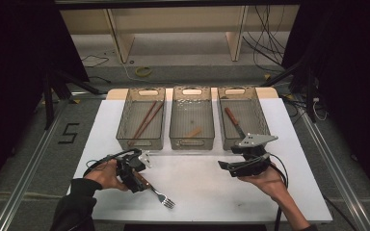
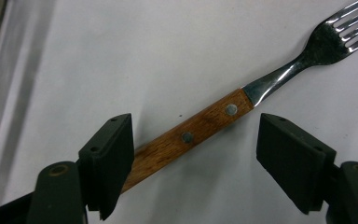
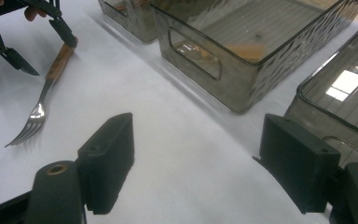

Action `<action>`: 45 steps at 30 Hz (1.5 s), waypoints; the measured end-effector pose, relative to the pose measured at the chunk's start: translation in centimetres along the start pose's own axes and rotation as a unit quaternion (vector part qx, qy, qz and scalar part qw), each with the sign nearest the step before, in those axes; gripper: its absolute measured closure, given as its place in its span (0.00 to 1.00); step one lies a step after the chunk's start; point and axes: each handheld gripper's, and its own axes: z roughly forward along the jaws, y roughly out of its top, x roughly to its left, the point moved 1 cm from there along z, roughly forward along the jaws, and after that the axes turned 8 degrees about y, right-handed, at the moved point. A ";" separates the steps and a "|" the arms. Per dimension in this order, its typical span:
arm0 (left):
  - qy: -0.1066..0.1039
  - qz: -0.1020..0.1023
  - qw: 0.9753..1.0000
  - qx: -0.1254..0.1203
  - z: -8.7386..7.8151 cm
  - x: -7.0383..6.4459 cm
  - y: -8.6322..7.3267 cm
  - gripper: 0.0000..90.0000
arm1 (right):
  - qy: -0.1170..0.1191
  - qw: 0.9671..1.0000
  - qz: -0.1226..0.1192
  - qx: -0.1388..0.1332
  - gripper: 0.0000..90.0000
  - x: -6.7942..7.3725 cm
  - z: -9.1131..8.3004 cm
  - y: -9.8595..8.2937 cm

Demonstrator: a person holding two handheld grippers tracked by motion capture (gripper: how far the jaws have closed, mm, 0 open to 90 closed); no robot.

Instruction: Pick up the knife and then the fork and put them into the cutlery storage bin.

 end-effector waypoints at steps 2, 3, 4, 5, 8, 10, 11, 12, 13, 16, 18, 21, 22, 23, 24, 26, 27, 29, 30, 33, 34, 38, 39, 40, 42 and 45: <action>0.000 0.001 1.000 0.003 0.2 0.0 0.0 0.30 | 0.000 1.000 -0.001 -0.001 0.30 0.0 0.0 0.0; 0.000 0.003 1.000 0.006 0.2 0.1 0.1 0.30 | 0.000 1.000 -0.001 -0.001 0.30 0.0 0.0 0.0; 0.000 0.003 1.000 0.007 0.3 0.1 0.0 0.30 | 0.001 1.000 -0.002 -0.002 0.30 0.0 0.0 0.0; 0.001 0.004 1.000 0.009 0.4 0.2 0.1 0.30 | 0.001 1.000 -0.001 -0.002 0.30 0.0 0.0 0.0; -0.001 0.006 1.000 0.012 0.6 0.2 0.1 0.31 | 0.002 1.000 -0.002 0.000 0.30 0.0 0.0 0.0; 0.000 0.003 1.000 0.013 0.8 0.2 0.2 0.31 | 0.004 1.000 -0.003 0.003 0.30 0.1 0.1 -0.1; -0.004 0.005 1.000 0.015 0.9 0.2 0.2 0.31 | 0.005 1.000 -0.003 0.004 0.30 0.1 0.1 -0.1; -0.005 0.005 1.000 0.016 1.0 0.3 0.2 0.31 | 0.005 1.000 -0.002 0.004 0.30 0.1 0.1 -0.1; -0.004 0.004 1.000 0.018 1.1 0.3 0.2 0.31 | 0.006 1.000 -0.002 0.004 0.30 0.1 0.1 -0.1; -0.007 0.005 1.000 0.020 1.0 0.4 0.1 0.33 | 0.006 1.000 -0.002 0.006 0.30 0.1 0.2 -0.1; -0.007 0.006 1.000 0.028 0.9 0.4 0.0 0.36 | 0.007 1.000 -0.002 0.005 0.30 0.1 0.1 -0.1; -0.002 0.010 0.999 0.039 0.7 0.3 0.0 0.43 | 0.007 1.000 -0.001 0.005 0.30 0.1 0.1 -0.1; -0.001 0.011 0.999 0.039 0.7 0.3 0.0 0.46 | 0.007 1.000 -0.001 0.005 0.30 0.1 0.1 -0.1; -0.002 0.013 0.999 0.040 0.6 0.3 -0.1 0.48 | 0.007 1.000 -0.001 0.005 0.30 0.1 0.1 -0.1; -0.003 0.014 0.999 0.038 0.6 0.2 -0.1 0.51 | 0.007 1.000 -0.001 0.005 0.30 0.1 0.1 -0.1; -0.003 0.020 0.999 0.037 0.5 0.2 -0.2 0.56 | 0.006 1.000 0.000 0.005 0.30 0.1 0.1 -0.1; -0.005 0.023 0.999 0.037 0.4 0.2 -0.2 0.58 | 0.006 1.000 -0.001 0.005 0.30 0.1 0.1 -0.1; -0.008 0.033 0.999 0.035 0.3 0.1 -0.2 0.65 | 0.007 1.000 -0.001 0.005 0.30 0.1 0.1 -0.1; -0.007 0.035 0.999 0.035 0.3 0.0 -0.2 0.67 | 0.007 1.000 -0.001 0.005 0.30 0.1 0.1 -0.1; -0.011 0.048 0.998 0.031 0.3 -0.1 -0.2 0.74 | 0.008 1.000 0.000 0.005 0.30 0.1 0.1 -0.1; -0.013 0.050 0.998 0.027 0.3 -0.2 -0.2 0.76 | 0.008 1.000 0.000 0.006 0.30 0.1 0.1 -0.1; -0.018 0.059 0.998 0.016 0.3 -0.2 -0.3 0.84 | 0.008 1.000 -0.001 0.006 0.30 0.1 0.1 -0.1; -0.018 0.057 0.998 0.012 0.3 -0.2 -0.3 0.84 | 0.009 1.000 0.000 0.006 0.30 0.1 0.1 -0.1; -0.016 0.057 0.998 0.008 0.3 -0.3 -0.3 0.84 | 0.009 1.000 -0.002 0.007 0.30 0.1 0.1 -0.1; -0.019 0.058 0.998 -0.001 0.3 -0.4 -0.2 0.84 | 0.012 1.000 -0.004 0.006 0.30 0.2 0.1 -0.1; -0.018 0.064 0.998 -0.004 0.2 -0.6 0.4 0.84 | 0.016 1.000 -0.010 0.004 0.30 0.4 0.2 0.0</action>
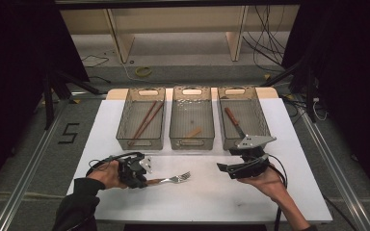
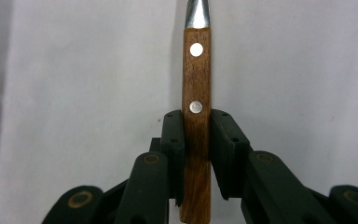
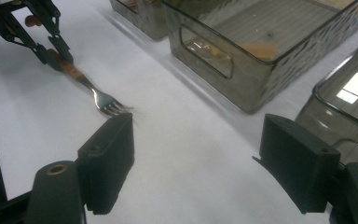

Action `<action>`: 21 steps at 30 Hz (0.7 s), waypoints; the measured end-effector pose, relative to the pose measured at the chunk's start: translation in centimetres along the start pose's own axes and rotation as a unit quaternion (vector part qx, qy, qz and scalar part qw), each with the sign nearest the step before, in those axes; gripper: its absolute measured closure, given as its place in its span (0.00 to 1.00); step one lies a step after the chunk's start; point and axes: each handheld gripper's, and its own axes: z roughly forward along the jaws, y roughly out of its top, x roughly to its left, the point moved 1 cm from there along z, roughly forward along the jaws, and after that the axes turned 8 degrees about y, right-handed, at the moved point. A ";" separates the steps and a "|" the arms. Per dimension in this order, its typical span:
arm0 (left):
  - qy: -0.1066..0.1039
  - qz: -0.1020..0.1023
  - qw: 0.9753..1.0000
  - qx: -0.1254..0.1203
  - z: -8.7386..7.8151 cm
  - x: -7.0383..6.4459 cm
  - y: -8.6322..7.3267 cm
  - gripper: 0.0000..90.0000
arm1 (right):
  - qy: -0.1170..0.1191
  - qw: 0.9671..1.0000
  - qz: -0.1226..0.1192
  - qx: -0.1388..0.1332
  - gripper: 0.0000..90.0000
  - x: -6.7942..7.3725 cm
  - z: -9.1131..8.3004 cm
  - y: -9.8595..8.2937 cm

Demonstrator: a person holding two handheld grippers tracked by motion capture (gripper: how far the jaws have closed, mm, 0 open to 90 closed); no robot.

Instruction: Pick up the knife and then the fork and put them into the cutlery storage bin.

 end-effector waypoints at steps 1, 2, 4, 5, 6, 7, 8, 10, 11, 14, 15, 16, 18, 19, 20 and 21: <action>0.001 -0.002 1.000 -0.005 0.0 -0.1 0.2 0.84 | 0.002 1.000 -0.002 0.000 0.30 0.1 0.1 0.1; 0.004 0.002 1.000 -0.005 -0.1 -0.1 0.4 0.84 | 0.005 1.000 -0.006 -0.001 0.30 0.3 0.1 0.1; 0.005 0.007 1.000 -0.005 -0.3 -0.3 0.7 0.84 | 0.010 1.000 -0.012 -0.001 0.30 0.6 0.3 0.3; 0.008 0.008 1.000 -0.008 -0.4 -0.4 0.9 0.84 | 0.014 1.000 -0.015 -0.001 0.30 0.8 0.4 0.4; 0.010 0.008 1.000 -0.013 -0.6 -0.6 1.2 0.84 | 0.018 1.000 -0.020 -0.002 0.30 1.0 0.5 0.5; 0.012 0.015 1.000 -0.015 -0.9 -0.7 1.5 0.84 | 0.023 0.999 -0.024 0.000 0.30 1.2 0.6 0.7; 0.013 0.020 1.000 -0.020 -1.1 -0.9 1.9 0.84 | 0.025 0.999 -0.030 0.000 0.30 1.5 0.7 0.9; 0.016 0.029 0.999 -0.023 -1.5 -1.3 2.7 0.84 | 0.036 0.998 -0.041 0.002 0.30 2.1 1.1 1.2; 0.021 0.037 0.999 -0.019 -1.7 -1.5 3.2 0.84 | 0.041 0.998 -0.048 0.004 0.30 2.4 1.3 1.4; 0.018 0.050 0.998 -0.021 -2.1 -2.1 4.4 0.84 | 0.057 0.996 -0.072 0.013 0.31 3.4 2.1 1.9; 0.015 0.049 0.998 -0.024 -2.1 -2.3 4.8 0.84 | 0.061 0.995 -0.081 0.017 0.31 3.8 2.4 2.0; 0.017 0.058 0.998 -0.019 -2.1 -2.4 5.2 0.84 | 0.066 0.994 -0.088 0.022 0.31 4.2 2.8 2.0; 0.013 0.063 0.998 -0.016 -2.0 -2.6 5.8 0.84 | 0.077 0.991 -0.102 0.032 0.31 5.0 3.5 2.1; 0.012 0.065 0.998 -0.021 -1.9 -2.7 6.1 0.84 | 0.079 0.990 -0.109 0.037 0.31 5.3 3.8 2.1; 0.012 0.065 0.998 -0.022 -1.8 -2.8 6.4 0.84 | 0.080 0.989 -0.115 0.042 0.31 5.6 4.1 2.1; 0.013 0.068 0.997 -0.020 -1.8 -2.9 6.7 0.84 | 0.083 0.988 -0.119 0.047 0.31 5.9 4.4 2.1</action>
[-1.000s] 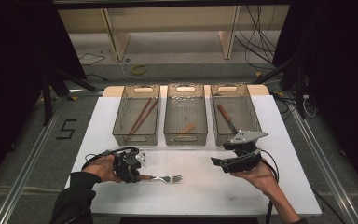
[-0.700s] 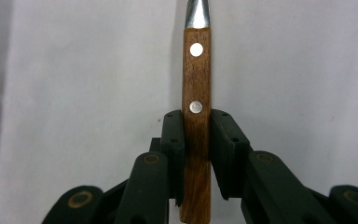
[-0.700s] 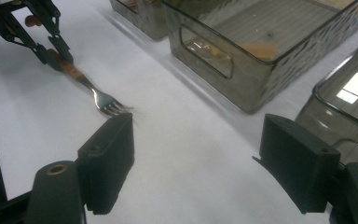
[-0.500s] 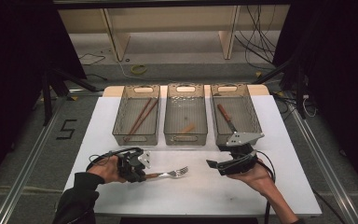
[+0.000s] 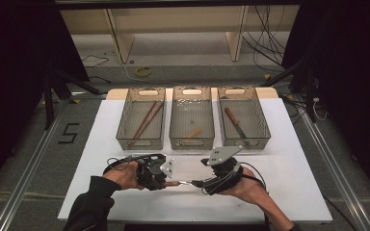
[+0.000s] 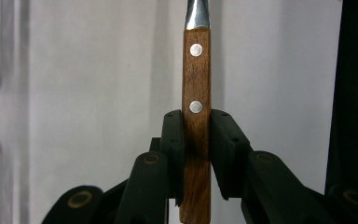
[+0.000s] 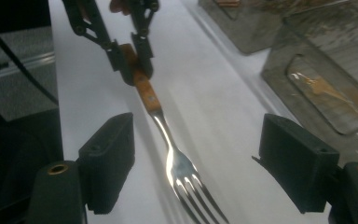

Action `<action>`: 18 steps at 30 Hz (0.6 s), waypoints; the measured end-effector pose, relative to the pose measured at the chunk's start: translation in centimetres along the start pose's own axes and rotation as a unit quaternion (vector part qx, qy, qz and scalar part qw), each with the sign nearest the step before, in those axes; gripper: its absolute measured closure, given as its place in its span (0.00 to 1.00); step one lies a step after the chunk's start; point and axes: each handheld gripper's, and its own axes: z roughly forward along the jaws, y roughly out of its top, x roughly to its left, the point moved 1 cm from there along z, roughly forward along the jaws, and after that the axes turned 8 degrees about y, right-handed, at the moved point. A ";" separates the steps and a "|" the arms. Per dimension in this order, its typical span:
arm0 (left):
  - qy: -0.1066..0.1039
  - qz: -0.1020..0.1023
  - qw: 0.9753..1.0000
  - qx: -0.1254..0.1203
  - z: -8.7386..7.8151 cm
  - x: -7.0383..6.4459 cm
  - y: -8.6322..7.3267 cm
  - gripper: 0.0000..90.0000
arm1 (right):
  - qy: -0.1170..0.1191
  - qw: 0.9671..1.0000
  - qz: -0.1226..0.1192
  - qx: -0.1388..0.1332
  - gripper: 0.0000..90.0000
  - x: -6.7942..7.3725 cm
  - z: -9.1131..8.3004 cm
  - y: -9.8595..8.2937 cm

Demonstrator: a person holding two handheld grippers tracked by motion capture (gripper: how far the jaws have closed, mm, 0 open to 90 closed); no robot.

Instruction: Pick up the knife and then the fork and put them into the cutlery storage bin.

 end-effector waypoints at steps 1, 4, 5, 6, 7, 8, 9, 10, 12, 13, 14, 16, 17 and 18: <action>0.000 0.003 1.000 0.000 0.0 -0.1 0.3 0.84 | 0.002 1.000 -0.005 0.003 0.31 0.1 0.4 0.1; 0.002 0.005 1.000 -0.007 0.0 -0.2 1.0 0.84 | 0.013 1.000 -0.014 0.020 0.32 0.4 1.3 0.2; 0.003 0.010 1.000 -0.007 0.0 -0.2 1.2 0.84 | 0.015 0.999 -0.020 0.023 0.32 0.4 1.6 0.2; 0.004 0.010 1.000 -0.006 -0.1 -0.3 1.4 0.84 | 0.017 0.999 -0.019 0.025 0.32 0.5 1.9 0.2; 0.005 0.013 1.000 -0.005 -0.1 -0.3 1.6 0.84 | 0.021 0.999 -0.019 0.029 0.33 0.5 2.2 0.2; 0.006 0.015 1.000 -0.006 -0.1 -0.3 1.8 0.84 | 0.021 0.999 -0.021 0.034 0.33 0.4 2.4 0.2; 0.005 0.015 1.000 -0.008 -0.1 -0.3 1.9 0.84 | 0.020 0.999 -0.019 0.040 0.34 0.4 2.6 0.2; 0.005 0.015 1.000 -0.010 -0.1 -0.4 2.0 0.84 | 0.023 0.999 -0.018 0.042 0.35 0.4 2.8 0.1; 0.009 0.022 1.000 -0.005 -0.1 -0.5 2.3 0.84 | 0.023 0.998 -0.023 0.049 0.36 0.4 3.1 0.0; 0.010 0.023 1.000 -0.005 0.0 -0.6 2.4 0.84 | 0.025 0.998 -0.022 0.054 0.37 0.4 3.2 0.0; 0.012 0.024 1.000 -0.004 0.0 -0.7 2.5 0.84 | 0.027 0.998 -0.022 0.058 0.38 0.4 3.3 -0.1; 0.012 0.025 1.000 -0.005 0.0 -0.9 2.8 0.84 | 0.030 0.997 -0.019 0.067 0.41 0.4 3.6 -0.2; 0.012 0.027 1.000 -0.004 0.1 -1.0 2.9 0.84 | 0.029 0.997 -0.023 0.073 0.42 0.4 3.7 -0.3; 0.011 0.031 0.999 -0.003 0.1 -1.0 3.0 0.84 | 0.030 0.997 -0.020 0.075 0.43 0.4 3.8 -0.3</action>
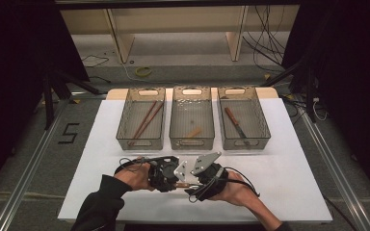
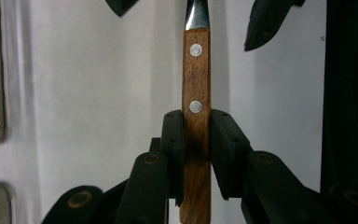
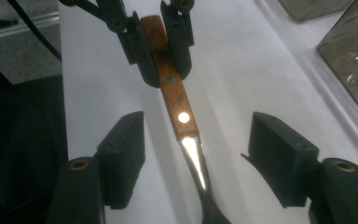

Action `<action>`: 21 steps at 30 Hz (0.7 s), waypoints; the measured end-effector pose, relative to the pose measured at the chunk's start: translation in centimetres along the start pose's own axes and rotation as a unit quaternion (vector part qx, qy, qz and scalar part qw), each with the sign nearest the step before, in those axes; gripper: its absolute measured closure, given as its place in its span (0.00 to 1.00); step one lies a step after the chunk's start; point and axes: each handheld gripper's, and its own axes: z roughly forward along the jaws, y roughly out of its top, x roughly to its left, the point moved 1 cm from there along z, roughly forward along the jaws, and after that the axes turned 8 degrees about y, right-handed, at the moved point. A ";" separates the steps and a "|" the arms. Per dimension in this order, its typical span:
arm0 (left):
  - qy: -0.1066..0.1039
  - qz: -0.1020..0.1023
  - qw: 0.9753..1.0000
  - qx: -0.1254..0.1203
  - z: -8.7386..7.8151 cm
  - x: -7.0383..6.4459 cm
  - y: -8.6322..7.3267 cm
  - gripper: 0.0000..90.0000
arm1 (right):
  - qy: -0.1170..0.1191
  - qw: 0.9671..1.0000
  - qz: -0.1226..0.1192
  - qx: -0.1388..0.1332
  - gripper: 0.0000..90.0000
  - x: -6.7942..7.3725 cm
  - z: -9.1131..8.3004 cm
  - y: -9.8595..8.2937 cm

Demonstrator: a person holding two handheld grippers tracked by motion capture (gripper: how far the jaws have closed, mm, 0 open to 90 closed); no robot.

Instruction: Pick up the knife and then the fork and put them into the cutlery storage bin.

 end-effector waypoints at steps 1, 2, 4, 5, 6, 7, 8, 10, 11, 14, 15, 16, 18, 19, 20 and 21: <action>0.000 0.001 1.000 0.000 0.0 -0.1 0.1 0.84 | -0.001 1.000 0.006 -0.001 0.45 0.0 0.1 0.0; 0.001 0.005 1.000 0.002 0.0 0.0 0.2 0.84 | 0.000 1.000 0.012 -0.001 0.46 0.1 0.2 0.0; 0.002 0.010 1.000 0.003 0.0 0.0 0.3 0.84 | 0.003 1.000 0.012 0.000 0.49 0.0 0.3 -0.1; 0.001 0.009 1.000 0.000 0.0 -0.1 0.4 0.84 | 0.006 1.000 0.013 0.002 0.51 0.0 0.4 -0.1; 0.001 0.012 1.000 0.002 -0.1 -0.1 0.5 0.84 | 0.008 1.000 0.009 0.007 0.52 0.0 0.4 -0.1; 0.000 0.009 1.000 -0.001 0.0 -0.2 0.6 0.84 | 0.011 1.000 0.008 0.011 0.54 0.0 0.5 -0.2; 0.002 0.014 1.000 -0.001 -0.1 -0.1 0.6 0.84 | 0.010 1.000 0.004 0.014 0.57 -0.1 0.6 -0.2; 0.000 0.014 1.000 -0.002 0.0 -0.2 0.7 0.84 | 0.010 1.000 0.001 0.017 0.61 -0.1 0.7 -0.2; -0.001 0.012 1.000 -0.005 0.0 -0.2 0.8 0.84 | 0.015 1.000 0.000 0.017 0.62 -0.1 0.7 -0.2; 0.000 0.013 1.000 -0.006 0.0 -0.3 0.9 0.84 | 0.020 1.000 -0.002 0.020 0.68 0.0 0.7 -0.3; 0.001 0.016 1.000 -0.007 -0.1 -0.2 0.9 0.84 | 0.023 1.000 -0.004 0.020 0.69 0.0 0.8 -0.3; 0.001 0.018 1.000 -0.008 -0.1 -0.3 0.9 0.84 | 0.024 0.999 -0.003 0.022 0.71 0.0 0.7 -0.3; 0.001 0.020 1.000 -0.008 -0.2 -0.3 1.0 0.84 | 0.026 0.999 -0.006 0.026 0.75 0.1 0.8 -0.4; -0.001 0.021 1.000 -0.009 -0.2 -0.4 1.1 0.84 | 0.024 0.999 0.017 0.022 0.76 0.4 0.8 -0.3; -0.001 0.021 1.000 -0.009 -0.3 -0.4 1.1 0.84 | 0.023 1.000 0.011 0.018 0.79 0.3 0.9 -0.3; -0.005 0.017 1.000 -0.016 -0.2 -0.5 1.2 0.84 | 0.021 1.000 -0.013 0.012 0.80 0.0 1.0 -0.3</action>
